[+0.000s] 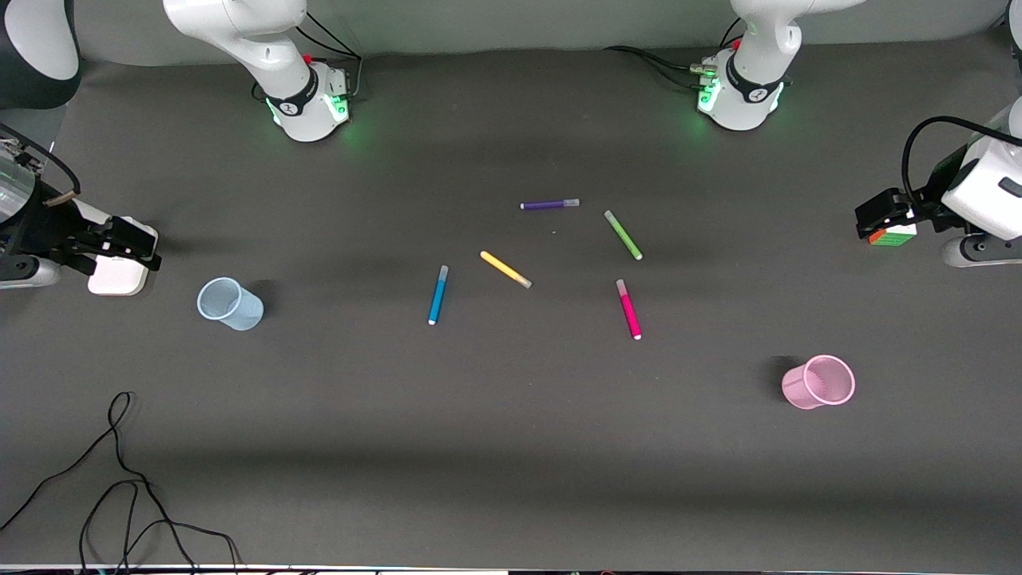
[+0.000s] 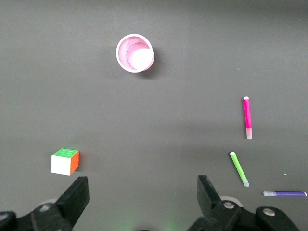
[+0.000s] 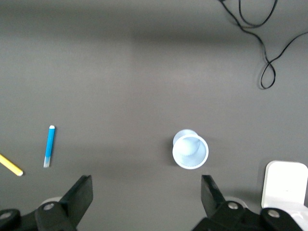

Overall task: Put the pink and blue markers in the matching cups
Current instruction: 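Reach the right gripper toward the blue marker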

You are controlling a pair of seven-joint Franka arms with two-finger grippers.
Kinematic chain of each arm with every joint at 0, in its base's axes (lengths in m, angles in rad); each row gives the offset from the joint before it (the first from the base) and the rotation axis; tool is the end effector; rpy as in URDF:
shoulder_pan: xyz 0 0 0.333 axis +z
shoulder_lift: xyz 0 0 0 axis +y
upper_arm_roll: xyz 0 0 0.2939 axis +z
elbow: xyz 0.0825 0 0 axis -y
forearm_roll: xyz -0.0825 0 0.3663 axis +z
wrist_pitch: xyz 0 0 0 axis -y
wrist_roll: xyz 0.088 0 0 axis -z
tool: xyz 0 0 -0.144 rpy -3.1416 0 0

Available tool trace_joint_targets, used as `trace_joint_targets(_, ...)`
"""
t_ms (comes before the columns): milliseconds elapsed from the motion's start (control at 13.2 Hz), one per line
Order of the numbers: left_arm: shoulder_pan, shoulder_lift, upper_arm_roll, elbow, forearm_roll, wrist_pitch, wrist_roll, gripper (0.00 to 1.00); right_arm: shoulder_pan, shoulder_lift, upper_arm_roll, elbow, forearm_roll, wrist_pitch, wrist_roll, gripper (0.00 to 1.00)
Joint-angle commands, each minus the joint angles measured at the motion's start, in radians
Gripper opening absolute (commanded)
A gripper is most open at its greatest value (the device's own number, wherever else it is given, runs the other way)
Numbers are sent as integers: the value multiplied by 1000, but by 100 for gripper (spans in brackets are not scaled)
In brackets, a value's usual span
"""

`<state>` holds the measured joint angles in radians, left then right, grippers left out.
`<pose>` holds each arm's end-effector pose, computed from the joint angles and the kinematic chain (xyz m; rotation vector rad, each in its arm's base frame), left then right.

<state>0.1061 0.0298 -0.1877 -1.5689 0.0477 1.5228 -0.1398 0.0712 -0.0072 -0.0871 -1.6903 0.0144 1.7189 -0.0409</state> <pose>0.5353 -0.0355 0.5467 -3.0882 -0.0905 0.1086 0.5467 -0.0069 0.5277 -3.1270 -0.0362 -0.0566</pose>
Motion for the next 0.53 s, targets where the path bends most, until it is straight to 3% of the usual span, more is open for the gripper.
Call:
trace_joint_targets(0, -11, 4, 2, 32, 3, -42, -33, 100, -16, 0, 20, 26, -4, -39, 24, 100)
trace_joint_targets(227, -9, 12, 2, 49, 6, -47, -35, 100, -14, 50, 46, 35, 1, -36, 27, 100)
trace_joint_targets(454, -13, 13, 1, 58, 8, -47, -35, 100, -14, 160, 177, 73, -2, -41, 99, 100)
